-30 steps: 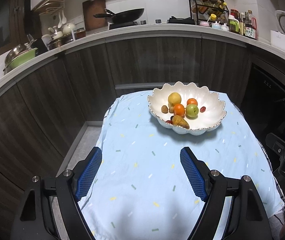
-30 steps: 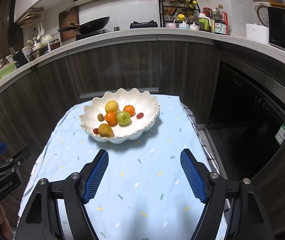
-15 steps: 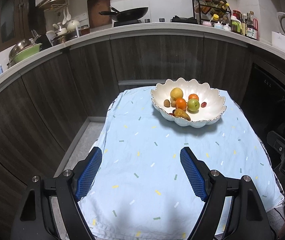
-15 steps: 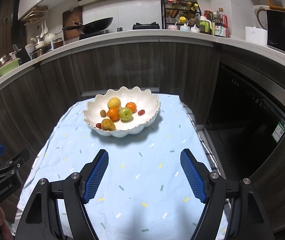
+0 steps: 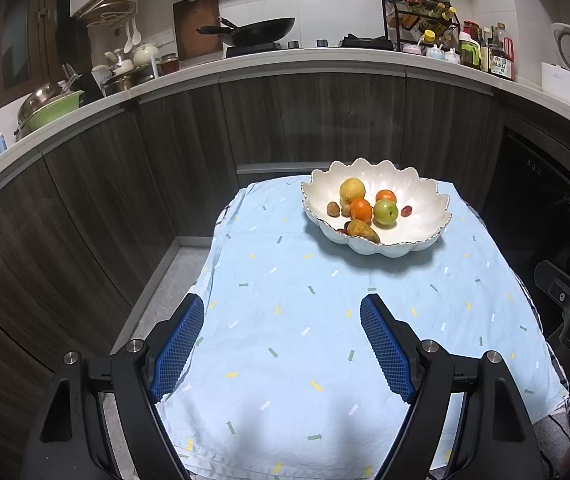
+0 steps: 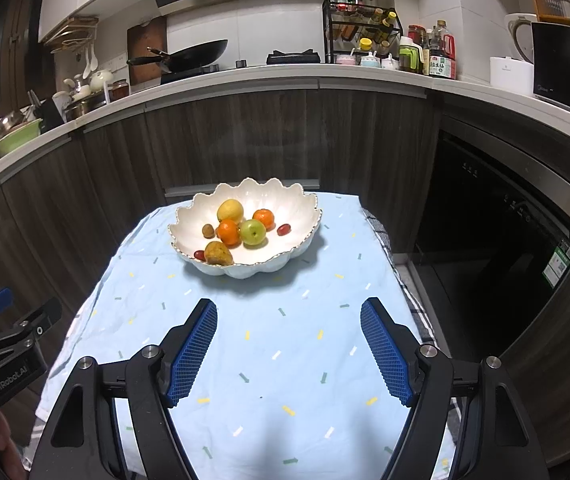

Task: Organize fruits

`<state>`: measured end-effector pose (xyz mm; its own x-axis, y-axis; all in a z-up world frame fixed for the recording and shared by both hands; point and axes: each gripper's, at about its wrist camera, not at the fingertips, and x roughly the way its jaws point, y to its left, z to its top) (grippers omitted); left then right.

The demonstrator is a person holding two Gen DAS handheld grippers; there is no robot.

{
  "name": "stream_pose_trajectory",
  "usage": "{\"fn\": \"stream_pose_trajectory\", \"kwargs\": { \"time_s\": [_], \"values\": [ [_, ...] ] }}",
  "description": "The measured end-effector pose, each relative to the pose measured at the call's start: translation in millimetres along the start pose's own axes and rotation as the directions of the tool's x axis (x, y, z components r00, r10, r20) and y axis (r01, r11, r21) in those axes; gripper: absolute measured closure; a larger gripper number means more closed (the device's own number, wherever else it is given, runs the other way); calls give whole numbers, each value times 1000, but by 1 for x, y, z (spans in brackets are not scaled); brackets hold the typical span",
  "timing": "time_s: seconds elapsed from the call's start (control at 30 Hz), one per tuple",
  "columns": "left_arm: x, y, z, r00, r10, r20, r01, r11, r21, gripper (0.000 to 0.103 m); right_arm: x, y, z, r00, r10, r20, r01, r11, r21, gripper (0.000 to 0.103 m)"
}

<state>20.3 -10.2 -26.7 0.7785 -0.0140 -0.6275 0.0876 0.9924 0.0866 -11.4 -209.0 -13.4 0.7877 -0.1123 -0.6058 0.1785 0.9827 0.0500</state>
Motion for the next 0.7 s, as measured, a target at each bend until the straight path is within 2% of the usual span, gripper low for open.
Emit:
{"fn": "stream_pose_trajectory", "kwargs": {
  "time_s": [0.7],
  "values": [
    [-2, -1, 1, 1000, -7, 8, 7, 1000, 10, 23, 1, -3, 1, 1000, 7, 3, -7, 1000, 11, 28]
  ]
}}
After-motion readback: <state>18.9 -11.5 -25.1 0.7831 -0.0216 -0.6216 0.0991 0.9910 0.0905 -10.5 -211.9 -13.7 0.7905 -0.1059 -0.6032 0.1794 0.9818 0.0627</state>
